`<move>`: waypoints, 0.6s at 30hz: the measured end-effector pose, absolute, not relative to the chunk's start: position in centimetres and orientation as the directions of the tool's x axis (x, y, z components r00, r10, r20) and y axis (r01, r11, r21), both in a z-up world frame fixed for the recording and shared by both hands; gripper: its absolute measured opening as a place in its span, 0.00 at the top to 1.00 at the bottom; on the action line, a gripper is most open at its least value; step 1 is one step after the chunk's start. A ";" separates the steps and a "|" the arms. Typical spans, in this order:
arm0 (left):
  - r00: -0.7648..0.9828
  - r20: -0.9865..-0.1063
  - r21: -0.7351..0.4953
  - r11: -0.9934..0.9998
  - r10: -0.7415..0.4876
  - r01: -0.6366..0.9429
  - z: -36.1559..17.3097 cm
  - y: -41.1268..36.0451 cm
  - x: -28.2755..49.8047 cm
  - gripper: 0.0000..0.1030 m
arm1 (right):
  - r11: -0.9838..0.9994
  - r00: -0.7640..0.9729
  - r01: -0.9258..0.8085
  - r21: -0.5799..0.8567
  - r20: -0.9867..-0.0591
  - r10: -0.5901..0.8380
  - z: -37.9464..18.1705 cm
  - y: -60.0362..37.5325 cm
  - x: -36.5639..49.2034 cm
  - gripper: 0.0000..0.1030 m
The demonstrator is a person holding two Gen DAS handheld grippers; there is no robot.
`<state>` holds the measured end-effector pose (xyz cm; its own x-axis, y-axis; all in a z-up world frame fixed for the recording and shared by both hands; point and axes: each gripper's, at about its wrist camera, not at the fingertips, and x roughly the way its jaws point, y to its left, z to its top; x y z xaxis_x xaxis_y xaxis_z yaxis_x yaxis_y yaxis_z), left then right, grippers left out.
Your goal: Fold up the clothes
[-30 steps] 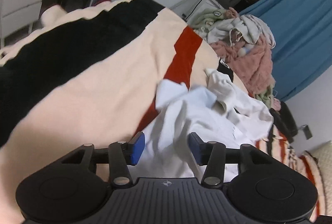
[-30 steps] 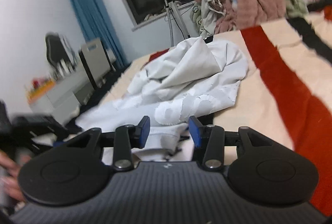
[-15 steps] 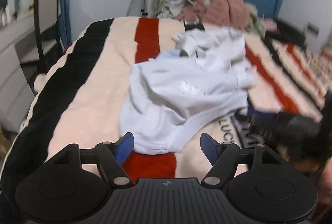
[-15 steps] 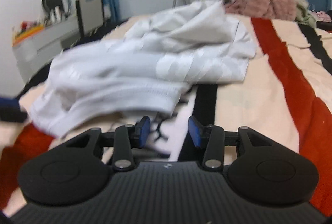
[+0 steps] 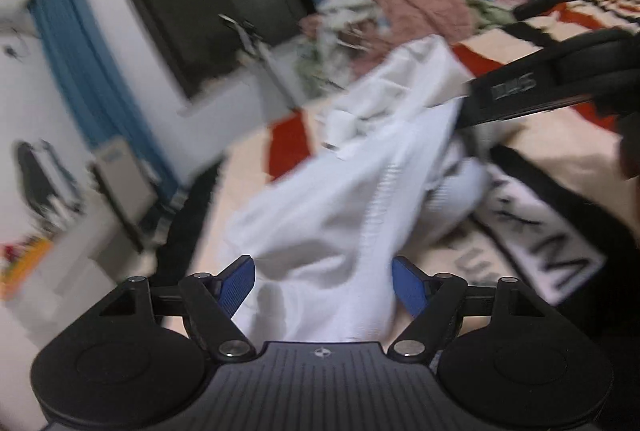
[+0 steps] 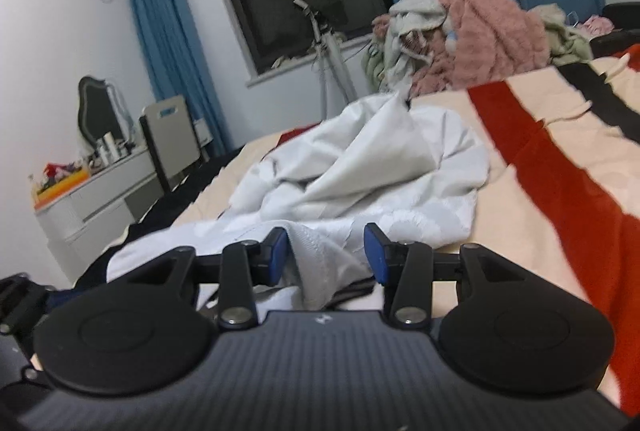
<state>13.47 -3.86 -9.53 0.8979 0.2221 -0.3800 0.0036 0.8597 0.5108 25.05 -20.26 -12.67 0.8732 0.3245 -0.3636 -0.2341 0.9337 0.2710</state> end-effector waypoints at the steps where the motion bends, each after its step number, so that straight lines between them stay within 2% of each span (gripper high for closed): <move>1: 0.905 -0.347 0.521 0.853 0.246 -0.033 -9.3 -3.8 13.4 0.24 | 0.936 0.875 -0.232 0.266 -0.364 0.320 -12.6 -20.2 25.1 0.56; 4: 0.930 -0.256 0.472 0.874 0.264 -0.118 -7.5 -3.2 12.4 0.20 | 0.942 0.879 -0.224 0.251 -0.365 0.307 -12.5 -19.9 25.1 0.56; 8: 0.947 -0.146 0.433 0.879 0.285 -0.197 -5.8 -3.1 11.0 0.20 | 0.949 0.885 -0.215 0.230 -0.366 0.289 -12.3 -19.4 25.1 0.56; 13: 0.945 -0.119 0.388 0.891 0.304 -0.237 -4.5 -2.8 9.8 0.20 | 0.973 0.870 -0.187 0.138 -0.436 0.230 -13.2 -18.2 25.1 0.56; 16: 0.943 -0.130 0.355 0.903 0.305 -0.243 -4.1 -2.7 9.2 0.20 | 0.986 0.929 -0.138 0.093 -0.332 0.161 -12.1 -18.5 23.8 0.57; 18: 0.945 -0.141 0.328 0.915 0.294 -0.236 -3.8 -2.3 8.6 0.19 | 0.992 0.974 -0.097 0.075 -0.198 0.110 -10.2 -19.1 22.3 0.57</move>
